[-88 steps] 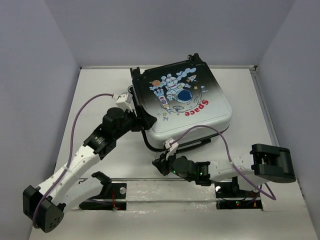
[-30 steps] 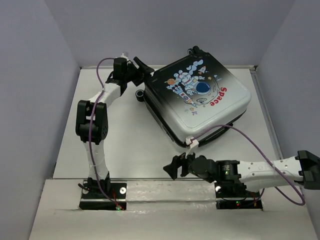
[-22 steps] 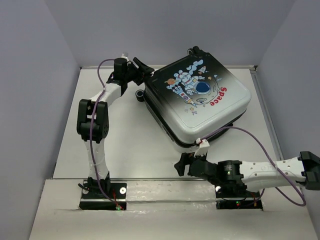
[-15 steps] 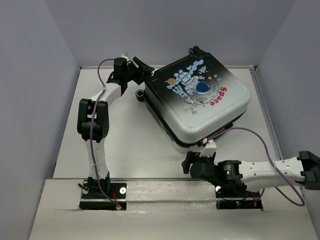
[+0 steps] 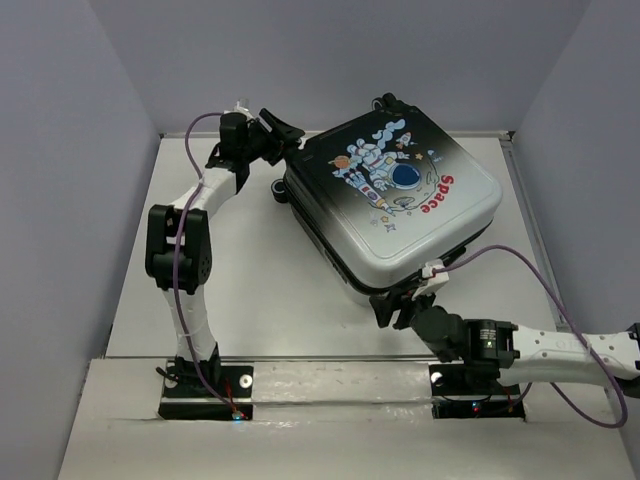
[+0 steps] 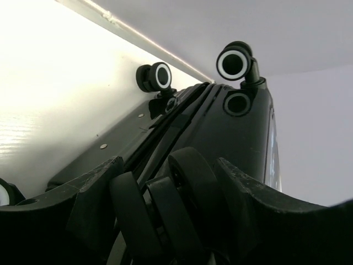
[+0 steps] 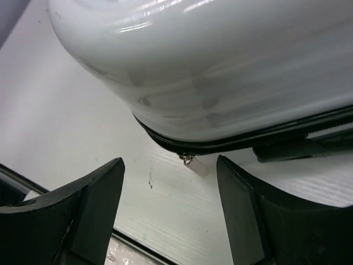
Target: Pack the luggage
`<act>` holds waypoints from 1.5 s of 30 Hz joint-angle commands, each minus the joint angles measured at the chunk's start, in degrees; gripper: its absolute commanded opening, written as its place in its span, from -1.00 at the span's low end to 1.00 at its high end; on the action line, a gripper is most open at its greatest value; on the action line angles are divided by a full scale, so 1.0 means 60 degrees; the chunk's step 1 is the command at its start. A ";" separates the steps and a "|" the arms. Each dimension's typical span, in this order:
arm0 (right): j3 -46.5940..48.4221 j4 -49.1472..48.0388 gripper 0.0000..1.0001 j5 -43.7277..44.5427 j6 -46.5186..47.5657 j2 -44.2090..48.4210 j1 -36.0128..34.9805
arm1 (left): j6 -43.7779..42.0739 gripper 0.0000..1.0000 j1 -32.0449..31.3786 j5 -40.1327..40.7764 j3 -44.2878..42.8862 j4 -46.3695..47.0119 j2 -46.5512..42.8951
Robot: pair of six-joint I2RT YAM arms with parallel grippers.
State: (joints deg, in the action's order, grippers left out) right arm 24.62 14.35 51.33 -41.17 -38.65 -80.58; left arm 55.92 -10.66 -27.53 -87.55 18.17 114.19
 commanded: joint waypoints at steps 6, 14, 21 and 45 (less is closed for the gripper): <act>-0.0633 -0.2655 0.47 -0.2022 0.2276 -0.0059 0.1388 | -0.0311 -0.88 0.0033 0.0032 0.0191 0.0692 -0.1556; 0.0144 -0.2934 0.20 -0.1174 0.2189 -0.2169 0.1491 | -0.0486 -0.89 0.0091 -0.0055 -0.0129 0.0487 -0.0694; -0.0308 -0.2145 0.44 -0.1800 0.0813 -0.1192 0.1491 | -0.0560 -0.89 0.0091 -0.0085 -0.0365 0.0325 -0.0238; -0.0090 -0.5478 0.09 -0.1070 0.3168 -0.2932 0.1491 | -0.0765 -0.89 0.0091 0.0135 0.0118 0.0311 -0.0091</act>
State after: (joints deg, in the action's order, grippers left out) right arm 21.58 -6.00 40.82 -28.45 -55.94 -71.94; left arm 52.77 -9.23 -24.77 -86.76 16.99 114.91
